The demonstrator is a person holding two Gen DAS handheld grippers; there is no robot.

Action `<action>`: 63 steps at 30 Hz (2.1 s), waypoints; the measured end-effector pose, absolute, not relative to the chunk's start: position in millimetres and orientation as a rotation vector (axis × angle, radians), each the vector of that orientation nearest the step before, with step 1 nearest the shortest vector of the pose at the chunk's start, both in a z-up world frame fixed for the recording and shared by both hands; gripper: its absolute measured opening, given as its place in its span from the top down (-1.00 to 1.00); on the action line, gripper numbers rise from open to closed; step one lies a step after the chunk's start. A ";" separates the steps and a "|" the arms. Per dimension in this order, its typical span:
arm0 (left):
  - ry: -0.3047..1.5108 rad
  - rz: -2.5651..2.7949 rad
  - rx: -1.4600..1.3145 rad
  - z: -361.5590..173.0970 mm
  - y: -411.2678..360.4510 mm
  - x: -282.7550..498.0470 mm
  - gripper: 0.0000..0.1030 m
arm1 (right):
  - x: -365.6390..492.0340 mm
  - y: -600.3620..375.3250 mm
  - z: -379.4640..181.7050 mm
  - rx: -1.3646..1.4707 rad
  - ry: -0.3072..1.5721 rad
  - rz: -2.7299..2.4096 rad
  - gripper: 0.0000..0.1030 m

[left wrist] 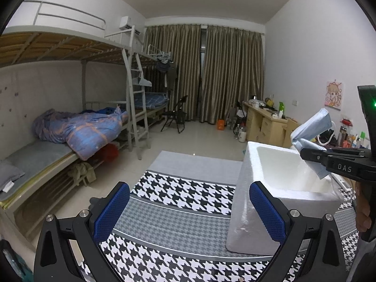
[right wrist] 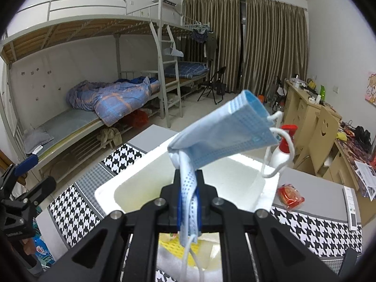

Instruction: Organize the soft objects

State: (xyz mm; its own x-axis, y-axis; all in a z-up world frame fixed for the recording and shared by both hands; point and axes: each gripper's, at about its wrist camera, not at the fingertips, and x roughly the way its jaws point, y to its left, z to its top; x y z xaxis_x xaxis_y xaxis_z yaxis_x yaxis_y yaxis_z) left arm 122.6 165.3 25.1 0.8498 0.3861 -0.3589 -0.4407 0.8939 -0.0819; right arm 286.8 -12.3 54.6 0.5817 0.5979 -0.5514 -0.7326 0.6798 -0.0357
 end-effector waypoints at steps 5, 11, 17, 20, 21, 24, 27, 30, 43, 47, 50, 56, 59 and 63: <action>0.342 0.442 -0.171 21.9 169.7 123.2 -0.98 | 295.2 -6.4 49.4 -0.291 0.573 0.772 0.59; 0.355 0.434 -0.172 18.2 172.7 128.3 -0.98 | 299.5 -5.9 48.8 -0.290 0.602 0.773 -0.23; 0.360 0.418 -0.168 19.3 174.3 135.4 -0.98 | 289.0 -10.8 51.6 -0.312 0.578 0.777 -0.39; 0.357 0.409 -0.164 22.9 174.2 138.6 -0.98 | 286.9 -15.3 55.2 -0.302 0.567 0.774 -0.39; 0.351 0.407 -0.162 24.4 174.3 138.6 -0.98 | 285.9 -16.5 57.2 -0.300 0.561 0.775 -0.39; 0.334 0.397 -0.156 31.0 173.5 139.2 -0.98 | 282.8 -15.4 60.6 -0.299 0.547 0.772 -0.42; 0.323 0.393 -0.154 35.6 173.7 139.8 -0.98 | 279.2 -15.8 63.0 -0.296 0.533 0.770 -0.46; 0.306 0.371 -0.178 39.3 175.3 137.1 -0.98 | 276.5 -18.9 65.3 -0.287 0.523 0.772 -0.47; 0.303 0.309 -0.143 52.5 158.5 136.5 -0.98 | 253.6 -36.8 75.7 -0.253 0.462 0.752 -0.67; 0.285 0.299 -0.117 56.1 150.8 131.2 -0.98 | 245.2 -43.4 79.6 -0.239 0.438 0.745 -0.70; 0.279 0.296 -0.114 60.3 147.4 127.7 -0.98 | 239.3 -48.5 83.0 -0.229 0.417 0.743 -0.73; 0.264 0.288 -0.096 67.4 136.6 120.1 -0.98 | 222.1 -59.0 88.6 -0.225 0.365 0.740 -0.77; 0.256 0.282 -0.087 71.2 131.8 114.4 -0.98 | 214.3 -65.1 91.6 -0.217 0.342 0.738 -0.84; 0.244 0.296 -0.075 76.0 124.2 107.4 -0.98 | 207.9 -72.5 95.7 -0.190 0.336 0.735 -0.87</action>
